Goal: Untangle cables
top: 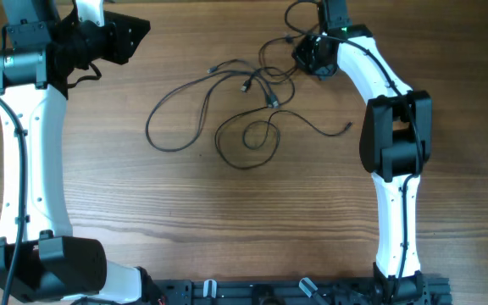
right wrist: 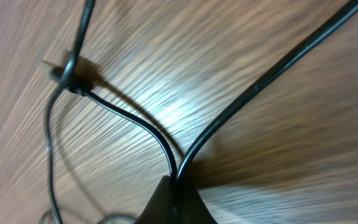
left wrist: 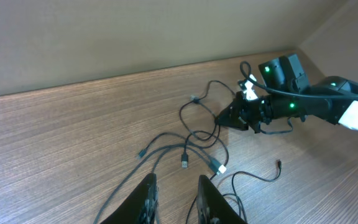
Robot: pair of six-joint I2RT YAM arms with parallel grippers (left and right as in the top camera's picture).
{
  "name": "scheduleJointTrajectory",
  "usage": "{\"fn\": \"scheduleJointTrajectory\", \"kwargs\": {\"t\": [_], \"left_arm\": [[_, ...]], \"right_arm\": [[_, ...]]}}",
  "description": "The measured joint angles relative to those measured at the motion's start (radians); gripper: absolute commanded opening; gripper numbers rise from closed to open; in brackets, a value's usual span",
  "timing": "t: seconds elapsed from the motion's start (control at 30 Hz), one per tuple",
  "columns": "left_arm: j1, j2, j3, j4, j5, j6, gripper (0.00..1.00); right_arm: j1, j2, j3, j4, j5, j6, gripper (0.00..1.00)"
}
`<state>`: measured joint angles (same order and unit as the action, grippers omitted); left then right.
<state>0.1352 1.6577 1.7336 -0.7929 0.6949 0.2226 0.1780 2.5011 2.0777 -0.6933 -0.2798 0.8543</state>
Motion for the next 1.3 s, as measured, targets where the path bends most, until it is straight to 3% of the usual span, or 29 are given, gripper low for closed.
{"fn": "scheduleJointTrajectory", "kwargs": {"t": [0.23, 0.5, 0.7, 1.07, 1.3], "left_arm": [[0.0, 0.0, 0.0, 0.0, 0.0, 0.0, 0.23], [0.0, 0.0, 0.0, 0.0, 0.003, 0.0, 0.23], [0.0, 0.0, 0.0, -0.002, 0.003, 0.0, 0.23], [0.0, 0.0, 0.0, -0.016, 0.006, 0.0, 0.23], [-0.014, 0.0, 0.0, -0.038, 0.01, 0.0, 0.23]], "right_arm": [[0.0, -0.051, 0.027, -0.005, -0.08, -0.143, 0.05], [0.0, -0.276, 0.03, -0.114, -0.071, -0.219, 0.05], [0.0, -0.429, 0.042, -0.237, -0.018, -0.278, 0.05], [0.0, -0.552, 0.042, -0.475, 0.143, -0.383, 0.05], [0.0, -0.682, 0.042, -0.519, 0.229, -0.428, 0.05]]}}
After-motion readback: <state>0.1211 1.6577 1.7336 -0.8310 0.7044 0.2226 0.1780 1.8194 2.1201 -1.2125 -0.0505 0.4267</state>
